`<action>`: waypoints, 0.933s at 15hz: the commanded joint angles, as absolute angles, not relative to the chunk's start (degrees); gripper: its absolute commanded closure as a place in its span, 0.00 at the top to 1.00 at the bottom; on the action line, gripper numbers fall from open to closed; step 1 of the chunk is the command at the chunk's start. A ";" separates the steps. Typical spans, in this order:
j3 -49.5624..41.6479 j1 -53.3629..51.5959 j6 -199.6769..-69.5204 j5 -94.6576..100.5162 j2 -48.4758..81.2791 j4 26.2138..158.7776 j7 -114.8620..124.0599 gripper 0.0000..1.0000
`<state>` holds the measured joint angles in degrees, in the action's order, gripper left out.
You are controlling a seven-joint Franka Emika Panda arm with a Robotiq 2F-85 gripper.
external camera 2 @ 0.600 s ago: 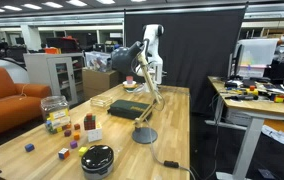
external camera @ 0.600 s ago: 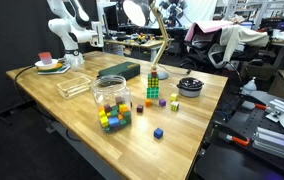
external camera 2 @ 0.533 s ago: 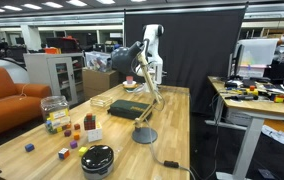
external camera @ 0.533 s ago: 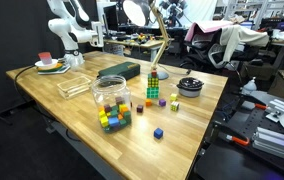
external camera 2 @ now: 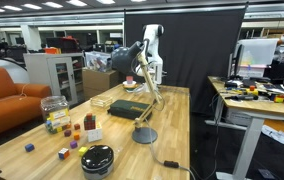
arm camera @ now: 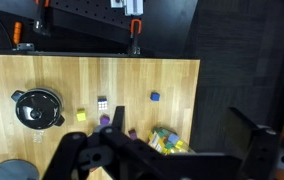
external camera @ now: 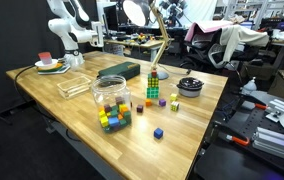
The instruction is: Pick up the yellow block and put it on the yellow cube
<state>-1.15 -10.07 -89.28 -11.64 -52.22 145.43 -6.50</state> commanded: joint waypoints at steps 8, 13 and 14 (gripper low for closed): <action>2.34 -8.70 -90.89 -9.99 -51.51 146.36 -7.24 1.00; 5.41 -11.60 -89.08 -12.46 -50.32 150.06 -7.28 1.00; 5.24 -12.21 -88.10 -13.58 -49.68 150.67 -7.77 1.00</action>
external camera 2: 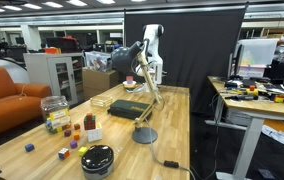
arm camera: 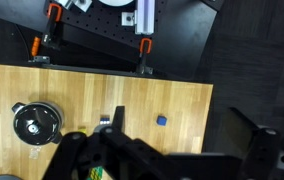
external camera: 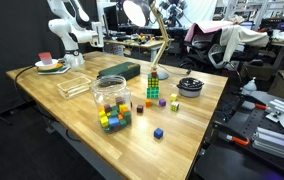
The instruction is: Pick up the yellow block and put it on the yellow cube
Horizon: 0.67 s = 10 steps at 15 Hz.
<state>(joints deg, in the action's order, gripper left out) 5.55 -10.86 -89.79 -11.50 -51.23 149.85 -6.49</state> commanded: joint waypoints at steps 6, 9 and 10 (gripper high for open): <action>5.96 -11.83 -89.34 -12.82 -50.36 151.43 -6.80 1.00; 5.95 -11.83 -89.33 -12.83 -50.36 151.43 -6.82 1.00; 6.58 -11.40 -91.31 -12.35 -49.97 151.87 -6.27 1.00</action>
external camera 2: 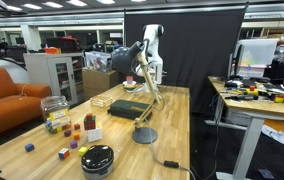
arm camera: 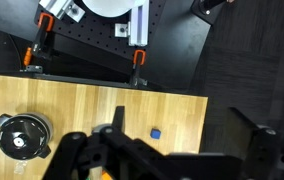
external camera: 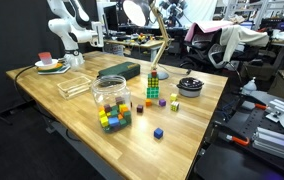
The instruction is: Pick up the yellow block and put it on the yellow cube
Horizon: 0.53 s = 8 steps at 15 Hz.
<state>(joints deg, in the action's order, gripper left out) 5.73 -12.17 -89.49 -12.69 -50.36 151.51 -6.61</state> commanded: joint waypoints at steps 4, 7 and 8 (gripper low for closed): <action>9.63 -9.64 -102.34 -10.04 -49.13 156.30 -0.91 1.00; 13.30 -9.42 -108.79 -6.16 -47.96 159.88 4.70 1.00; 10.51 -11.23 -106.30 -7.74 -48.04 158.93 2.48 1.00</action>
<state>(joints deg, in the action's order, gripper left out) 10.97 -10.80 -106.45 -7.98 -48.10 159.07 2.29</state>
